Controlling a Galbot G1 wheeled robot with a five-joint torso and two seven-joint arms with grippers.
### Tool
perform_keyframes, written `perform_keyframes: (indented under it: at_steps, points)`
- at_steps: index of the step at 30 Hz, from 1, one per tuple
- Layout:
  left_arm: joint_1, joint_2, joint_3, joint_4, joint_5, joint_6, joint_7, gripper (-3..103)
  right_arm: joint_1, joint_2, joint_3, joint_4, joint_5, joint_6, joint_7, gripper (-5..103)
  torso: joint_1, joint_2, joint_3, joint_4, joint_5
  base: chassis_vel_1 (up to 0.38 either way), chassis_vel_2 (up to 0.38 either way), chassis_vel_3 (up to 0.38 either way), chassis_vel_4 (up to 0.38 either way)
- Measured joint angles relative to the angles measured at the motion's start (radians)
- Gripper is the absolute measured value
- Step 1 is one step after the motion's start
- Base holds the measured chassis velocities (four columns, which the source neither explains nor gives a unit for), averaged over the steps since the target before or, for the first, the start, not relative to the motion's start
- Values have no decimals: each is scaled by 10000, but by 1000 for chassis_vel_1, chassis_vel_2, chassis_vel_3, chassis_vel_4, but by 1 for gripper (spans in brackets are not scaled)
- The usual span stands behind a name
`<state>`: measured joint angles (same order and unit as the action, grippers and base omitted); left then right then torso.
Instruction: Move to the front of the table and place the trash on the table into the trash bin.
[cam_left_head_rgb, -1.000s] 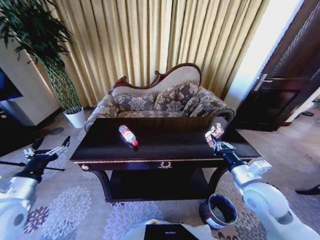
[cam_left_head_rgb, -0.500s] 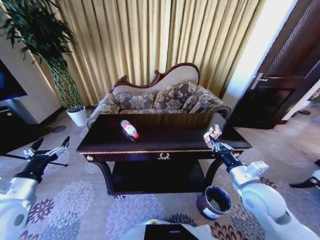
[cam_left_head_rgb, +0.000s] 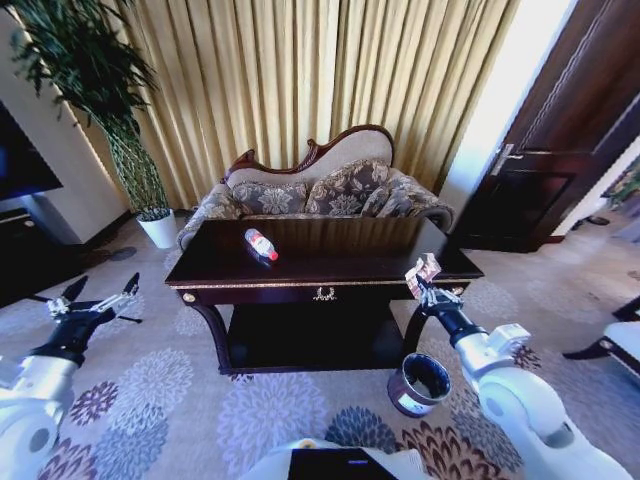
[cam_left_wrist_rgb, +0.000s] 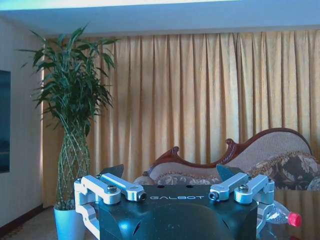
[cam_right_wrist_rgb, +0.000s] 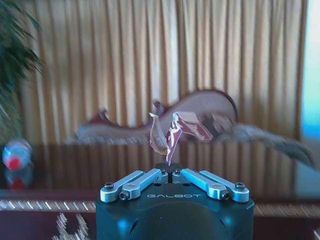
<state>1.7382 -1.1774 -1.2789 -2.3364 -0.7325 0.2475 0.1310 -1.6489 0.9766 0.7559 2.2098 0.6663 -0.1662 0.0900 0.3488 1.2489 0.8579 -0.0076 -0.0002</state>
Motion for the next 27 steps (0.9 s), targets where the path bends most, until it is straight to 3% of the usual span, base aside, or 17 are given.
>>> perform_keyframes:
  at_steps: [7, 11, 19, 27]
  points:
    - [24, -19, -35, 14, -13, -66, 9, 100, 702, 54, -481, -2008, 86, 13, 8, 0, 11, -9, 6, 0, 1, 7, -10, -6, 7]
    - [4, -97, -35, -11, -15, -81, 10, 100, 1530, 90, -952, -3977, -89, 158, 42, 0, 15, -11, 7, 2, 3, 0, 0, 0, 0]
    - [71, -293, -69, -179, -157, -80, 6, 100, 3311, 593, -1757, -8298, -1034, 938, 38, 0, 7, -7, 4, 1, 3, 0, 0, 0, 0]
    - [112, -362, -125, -276, -157, -75, 7, 100, 4281, 1009, -2005, -10631, -1871, 1447, -4, 0, 8, -7, 5, 2, 1, 0, 0, 0, 0]
